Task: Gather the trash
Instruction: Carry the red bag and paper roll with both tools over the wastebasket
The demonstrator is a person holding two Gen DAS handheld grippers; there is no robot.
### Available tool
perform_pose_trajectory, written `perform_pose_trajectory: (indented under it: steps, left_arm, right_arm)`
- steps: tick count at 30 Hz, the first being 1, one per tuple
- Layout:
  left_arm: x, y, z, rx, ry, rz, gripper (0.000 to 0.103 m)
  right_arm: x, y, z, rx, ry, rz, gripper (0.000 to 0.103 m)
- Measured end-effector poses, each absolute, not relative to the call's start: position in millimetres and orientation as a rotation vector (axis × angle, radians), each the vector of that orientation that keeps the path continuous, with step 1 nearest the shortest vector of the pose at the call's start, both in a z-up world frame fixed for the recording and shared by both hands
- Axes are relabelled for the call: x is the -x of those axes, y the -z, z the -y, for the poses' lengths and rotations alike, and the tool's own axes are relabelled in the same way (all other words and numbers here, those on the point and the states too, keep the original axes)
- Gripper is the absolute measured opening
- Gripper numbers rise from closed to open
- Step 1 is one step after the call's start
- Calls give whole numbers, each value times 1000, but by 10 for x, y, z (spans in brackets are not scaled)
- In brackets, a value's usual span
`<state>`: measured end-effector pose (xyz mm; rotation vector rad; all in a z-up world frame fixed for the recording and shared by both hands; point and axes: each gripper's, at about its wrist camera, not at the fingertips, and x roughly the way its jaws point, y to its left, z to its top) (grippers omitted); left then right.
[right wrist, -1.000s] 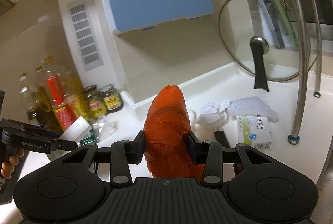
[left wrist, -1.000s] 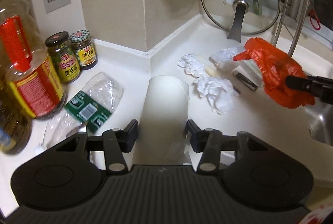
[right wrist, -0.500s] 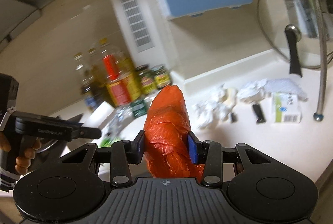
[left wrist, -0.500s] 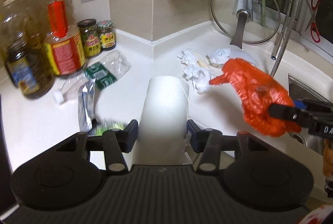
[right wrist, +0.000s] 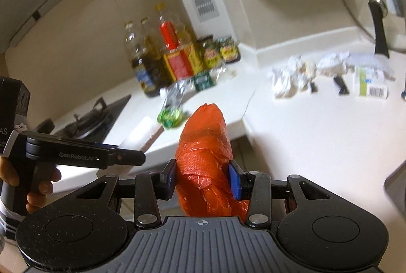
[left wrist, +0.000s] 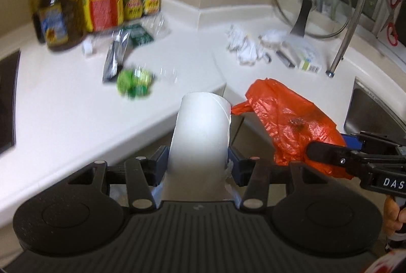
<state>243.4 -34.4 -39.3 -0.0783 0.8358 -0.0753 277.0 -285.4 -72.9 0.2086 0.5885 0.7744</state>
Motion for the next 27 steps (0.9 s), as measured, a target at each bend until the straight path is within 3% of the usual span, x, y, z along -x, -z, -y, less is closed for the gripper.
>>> perform_pose_trajectory:
  steps: [27]
  left_arm:
    - [-2370,1624,53,241,-69,-1076,47]
  right_arm:
    - [-2855,1889,2224,-154,-675,-845,42]
